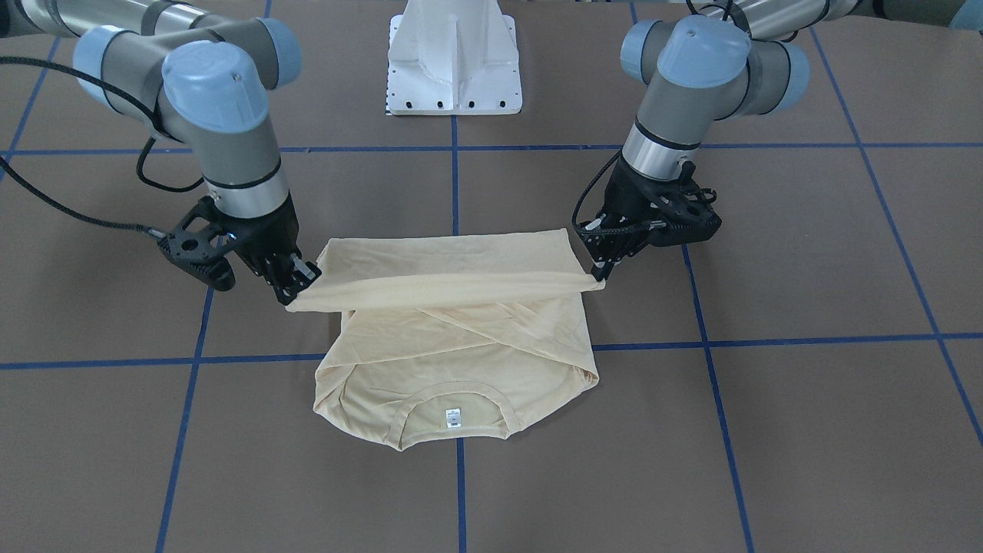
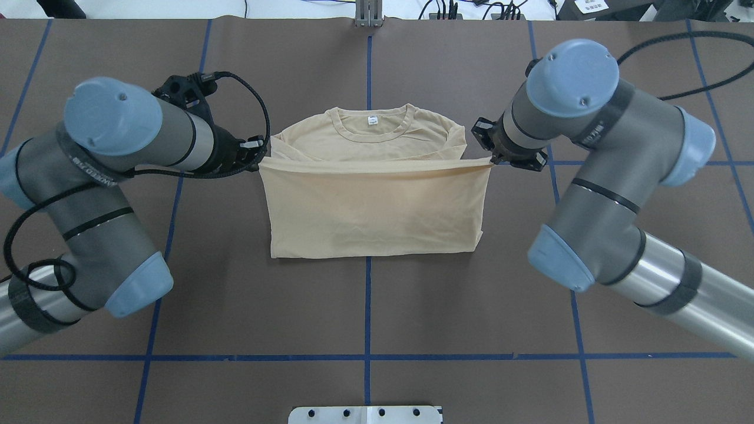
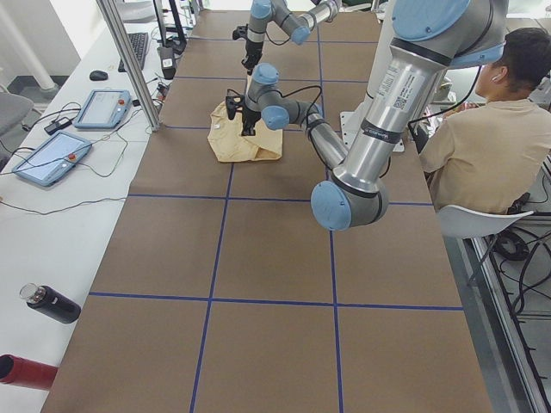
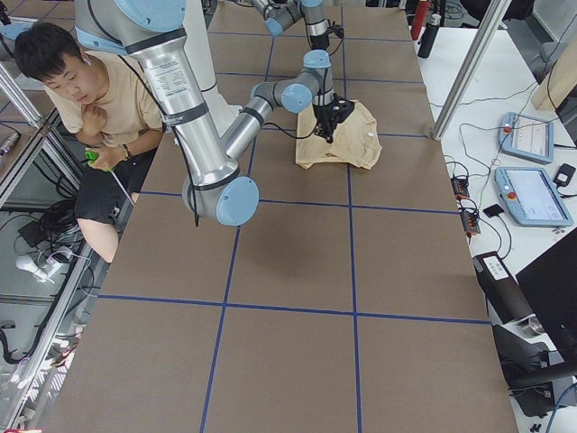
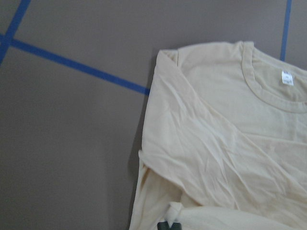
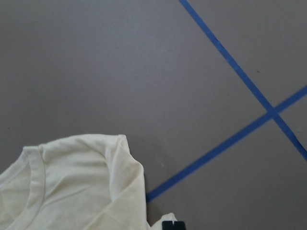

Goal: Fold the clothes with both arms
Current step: 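Lift the hem with both grippers and fold it toward the collar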

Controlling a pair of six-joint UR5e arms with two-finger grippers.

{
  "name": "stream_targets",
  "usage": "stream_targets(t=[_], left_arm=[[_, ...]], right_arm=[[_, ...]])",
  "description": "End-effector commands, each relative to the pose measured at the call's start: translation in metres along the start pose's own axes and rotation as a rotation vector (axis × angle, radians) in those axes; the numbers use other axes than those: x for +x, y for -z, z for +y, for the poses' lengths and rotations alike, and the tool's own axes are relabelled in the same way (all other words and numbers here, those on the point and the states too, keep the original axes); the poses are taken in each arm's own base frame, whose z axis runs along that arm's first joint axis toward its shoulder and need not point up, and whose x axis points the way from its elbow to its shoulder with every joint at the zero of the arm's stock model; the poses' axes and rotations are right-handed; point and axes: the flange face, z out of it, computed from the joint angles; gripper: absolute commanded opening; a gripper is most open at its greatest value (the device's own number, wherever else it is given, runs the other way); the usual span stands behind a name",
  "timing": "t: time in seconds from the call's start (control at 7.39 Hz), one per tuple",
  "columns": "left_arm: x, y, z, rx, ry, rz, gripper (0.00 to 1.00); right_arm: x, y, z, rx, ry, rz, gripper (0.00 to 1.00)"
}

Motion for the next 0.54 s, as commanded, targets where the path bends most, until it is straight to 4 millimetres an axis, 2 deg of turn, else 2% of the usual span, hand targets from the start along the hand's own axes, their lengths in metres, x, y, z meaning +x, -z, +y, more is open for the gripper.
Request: stream_targets(t=[0.0,0.14,0.41], left_arm=[[-0.002,-0.046,-0.034,0.033,0.002,0.029,0.00],[-0.004,-0.075,-0.045,0.042,0.003,0.027,0.00],[-0.014,-0.106,-0.060,0.070,0.003,0.038,0.01]], right_arm=[[-0.031,-0.061,-0.039,0.020,0.019,-0.017,0.00],[-0.042,-0.080,-0.046,0.027,0.025,-0.023,0.00],[-0.065,-0.091,-0.050,0.030,0.039,-0.009,0.00]])
